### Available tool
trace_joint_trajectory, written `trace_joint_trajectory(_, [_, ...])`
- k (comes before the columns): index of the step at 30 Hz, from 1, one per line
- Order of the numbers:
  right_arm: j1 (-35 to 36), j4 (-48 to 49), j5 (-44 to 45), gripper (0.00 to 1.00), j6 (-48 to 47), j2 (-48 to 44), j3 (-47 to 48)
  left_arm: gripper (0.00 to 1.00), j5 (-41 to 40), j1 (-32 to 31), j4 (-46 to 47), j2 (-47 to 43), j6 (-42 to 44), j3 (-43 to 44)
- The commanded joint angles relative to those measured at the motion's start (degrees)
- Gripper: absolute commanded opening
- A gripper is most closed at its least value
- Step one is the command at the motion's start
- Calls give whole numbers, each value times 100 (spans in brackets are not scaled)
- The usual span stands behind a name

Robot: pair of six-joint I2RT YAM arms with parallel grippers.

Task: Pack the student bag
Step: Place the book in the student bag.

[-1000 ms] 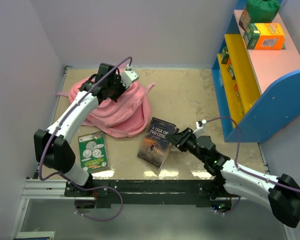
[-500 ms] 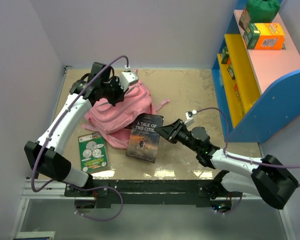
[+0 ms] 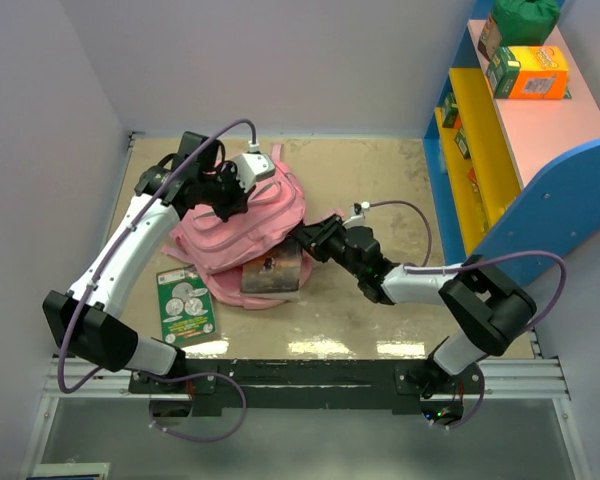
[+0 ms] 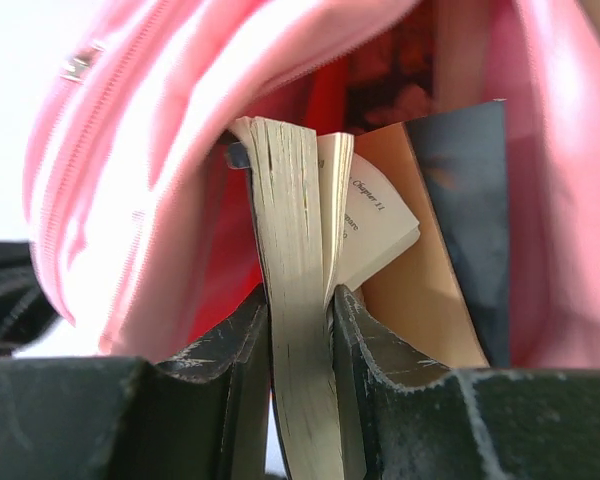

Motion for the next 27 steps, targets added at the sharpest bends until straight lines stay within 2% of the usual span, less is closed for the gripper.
trace_joint_trajectory(1, [194, 582, 1196, 0, 197, 59, 754, 0, 561, -30, 591, -531, -49, 41])
trace_joint_trajectory(6, [423, 318, 1540, 0, 285, 559, 1158, 0, 570, -47, 661, -549, -128, -30])
trace_joint_trajectory(7, [467, 231, 1496, 5, 259, 622, 1246, 0, 561, -39, 670, -549, -120, -56])
trace_joint_trajectory(8, [580, 65, 1400, 15, 58, 666, 1465, 0, 518, -39, 670, -549, -111, -57])
trace_joint_trajectory(9, [634, -555, 1382, 27, -31, 666, 1571, 0, 500, -39, 670, -549, -111, -65])
trace_joint_trajectory(10, [660, -900, 1364, 44, -84, 631, 1642, 0, 482, -30, 670, -549, -111, -83])
trace_joint_trajectory(12, [687, -1420, 1189, 56, -338, 517, 1652, 0, 438, -30, 661, -566, -84, -118])
trace_joint_trajectory(13, [687, -1622, 1127, 67, -470, 351, 1643, 0, 412, -39, 679, -566, -84, -153])
trace_joint_trajectory(14, [687, -1920, 1100, 71, -767, 271, 1738, 0, 394, -39, 696, -566, -84, -188])
trace_joint_trajectory(16, [687, -3105, 1170, 78, -1129, -9, 1923, 0, 377, -30, 740, -549, -84, -223])
trace_joint_trajectory(18, [713, -3757, 1319, 80, -1481, -256, 1968, 0, 359, -30, 784, -514, -93, -250])
trace_joint_trajectory(21, [722, -4189, 1399, 79, -1692, -643, 1740, 0, 359, -30, 845, -443, -137, -250])
trace_joint_trajectory(24, [722, -4069, 1373, 67, -1859, -749, 1467, 0, 368, -39, 890, -373, -207, -232])
trace_joint_trajectory(25, [722, -4024, 1347, 58, -1912, -740, 1441, 0, 377, -39, 890, -356, -233, -206])
trace_joint_trajectory(27, [722, -3884, 1294, 47, -2140, -609, 1510, 0, 394, -30, 881, -311, -251, -180])
